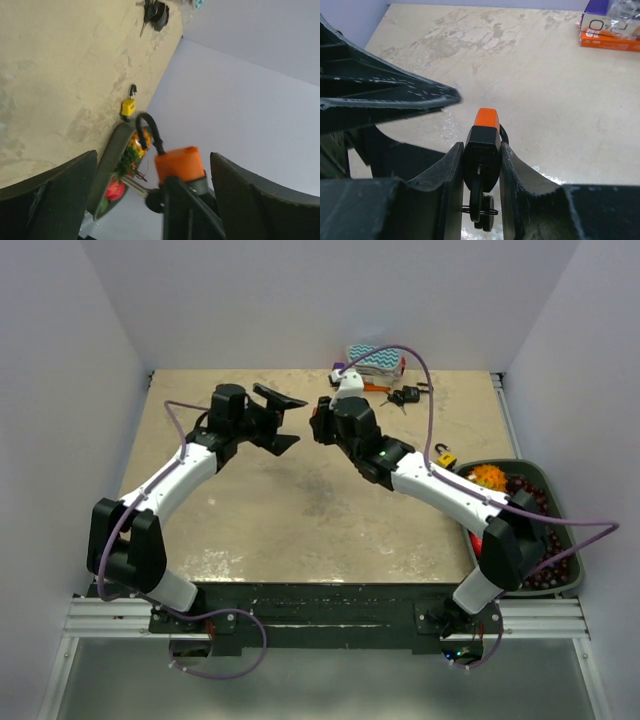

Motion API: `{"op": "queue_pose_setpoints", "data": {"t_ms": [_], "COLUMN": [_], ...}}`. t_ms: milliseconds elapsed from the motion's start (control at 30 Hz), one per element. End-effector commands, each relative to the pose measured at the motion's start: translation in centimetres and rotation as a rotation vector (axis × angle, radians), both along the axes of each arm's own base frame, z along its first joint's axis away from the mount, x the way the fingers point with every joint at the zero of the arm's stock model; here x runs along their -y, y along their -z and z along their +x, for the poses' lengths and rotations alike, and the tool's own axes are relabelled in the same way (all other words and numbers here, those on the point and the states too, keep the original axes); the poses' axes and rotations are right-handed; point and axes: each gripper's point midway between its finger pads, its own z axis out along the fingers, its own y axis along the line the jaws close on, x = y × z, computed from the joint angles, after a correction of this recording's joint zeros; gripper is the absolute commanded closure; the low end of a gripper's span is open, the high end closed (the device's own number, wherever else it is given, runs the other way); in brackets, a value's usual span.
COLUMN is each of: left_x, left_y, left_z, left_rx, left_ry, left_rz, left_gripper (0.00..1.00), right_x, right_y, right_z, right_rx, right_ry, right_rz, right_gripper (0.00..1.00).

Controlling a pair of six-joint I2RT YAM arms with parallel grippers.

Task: Lock with the key
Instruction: Lock the lock.

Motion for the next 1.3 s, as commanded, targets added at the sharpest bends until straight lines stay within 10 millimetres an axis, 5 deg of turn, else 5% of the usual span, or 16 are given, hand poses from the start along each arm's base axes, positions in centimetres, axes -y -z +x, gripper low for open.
{"op": "queue_pose_setpoints", "data": {"t_ms": [0,167,367,533,633,700,733,833,1100,1267], "left_x": [-3.5,-7.8,-8.2,-5.6,-4.3,-3.7,-1.3,0.8,3.9,4.6], "left_y": [-4.0,-4.7,-8.1,-10.7,-10.8,-10.1,-9.5,-8.1,-9.4,-9.8], "left_z": [0.8,1.1,-1.2,-6.8,-7.4,-6.7,-8.2,-9.8,-13.1,-14.4], "left_rx": [0.324,0.677,1.152,1.522,1.557,1.564,1.611,1.726,1.817,1.981], "left_ry": [0.053,0.153,0.423,0.677,0.743,0.771,0.847,0.961,1.04,1.022], "left_rz": [0.063,0.307,0.689,0.634,0.634,0.786,0.801,0.933,0.649,0.69], "left_gripper": [0.01,0.01,0.01,0.01,0.01,0.01,0.01,0.01,0.01,0.01], "right_x": [2.4,3.1,5.5,4.8,4.5,4.5,4.8,5.2,6.0,6.3], "right_y": [-9.5,-11.9,-13.9,-13.4,-13.1,-12.6,-12.7,-12.7,-12.3,-12.3], "right_z": [-0.9,-3.3,-4.1,-7.7,-9.8,-10.5,-11.0,-11.9,-14.8,-15.7], "right_rx": [0.15,0.165,0.122,0.129,0.131,0.107,0.112,0.121,0.15,0.142], "right_ry": [-0.02,-0.245,-0.455,-0.74,-0.856,-0.876,-0.876,-0.889,-0.948,-0.956], "right_rz": [0.125,0.208,0.341,0.269,0.244,0.246,0.243,0.224,0.183,0.185], "right_gripper": [1.0,1.0,1.0,1.0,1.0,1.0,1.0,1.0,1.0,1.0]}}
